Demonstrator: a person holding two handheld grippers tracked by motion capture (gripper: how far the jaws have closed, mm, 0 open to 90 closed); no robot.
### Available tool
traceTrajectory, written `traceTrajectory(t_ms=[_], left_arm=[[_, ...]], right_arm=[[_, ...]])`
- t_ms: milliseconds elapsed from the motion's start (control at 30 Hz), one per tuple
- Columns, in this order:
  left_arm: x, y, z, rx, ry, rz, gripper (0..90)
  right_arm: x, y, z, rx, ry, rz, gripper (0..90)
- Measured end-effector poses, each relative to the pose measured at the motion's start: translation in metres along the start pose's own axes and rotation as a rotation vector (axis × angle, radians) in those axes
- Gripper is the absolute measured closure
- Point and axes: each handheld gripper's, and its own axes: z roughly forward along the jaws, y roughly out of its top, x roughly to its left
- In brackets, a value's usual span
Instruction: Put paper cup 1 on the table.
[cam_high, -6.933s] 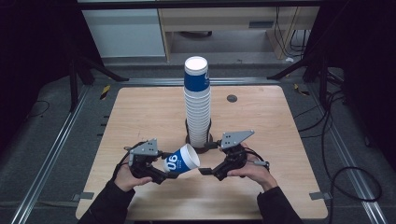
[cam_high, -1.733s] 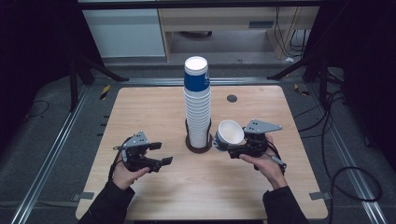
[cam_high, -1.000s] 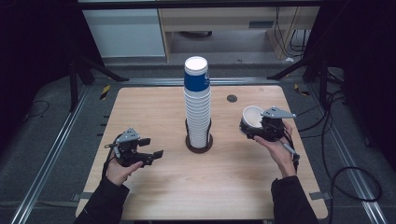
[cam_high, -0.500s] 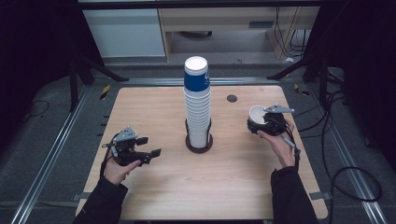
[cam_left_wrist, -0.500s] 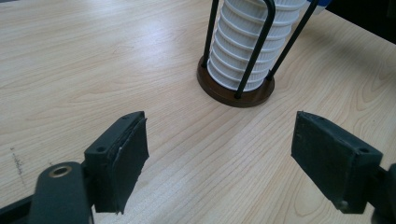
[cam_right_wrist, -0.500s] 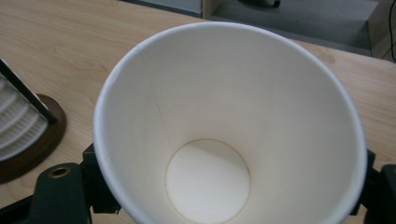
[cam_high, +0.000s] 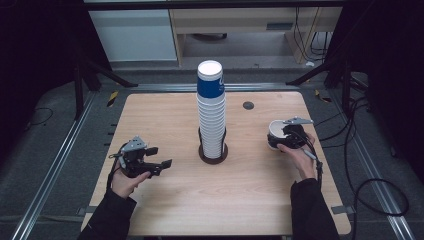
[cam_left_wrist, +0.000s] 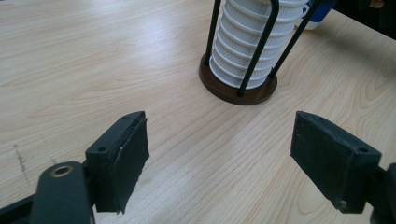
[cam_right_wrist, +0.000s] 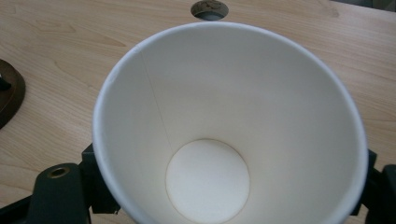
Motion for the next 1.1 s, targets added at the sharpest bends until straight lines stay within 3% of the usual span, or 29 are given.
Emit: traceTrajectory(t_ms=[400, 500, 767, 1100], left_arm=[[-0.001, 0.0, -0.001, -0.004, -0.007, 0.003, 18.8], [-0.001, 0.0, -0.001, -0.006, -0.006, 0.003, 18.7], [-0.002, 0.001, -0.001, -0.006, -0.009, 0.005, 18.6], [-0.001, 0.0, -0.001, -0.003, -0.014, 0.005, 18.5]], right_arm=[[0.004, -0.003, 0.007, 0.032, -0.007, -0.03, 18.0], [0.006, -0.003, 0.008, 0.032, -0.004, -0.043, 10.7], [0.008, 0.0, -0.002, 0.006, 0.008, -0.04, 5.5], [0.015, 0.004, -0.014, 0.014, -0.001, -0.058, 3.5]])
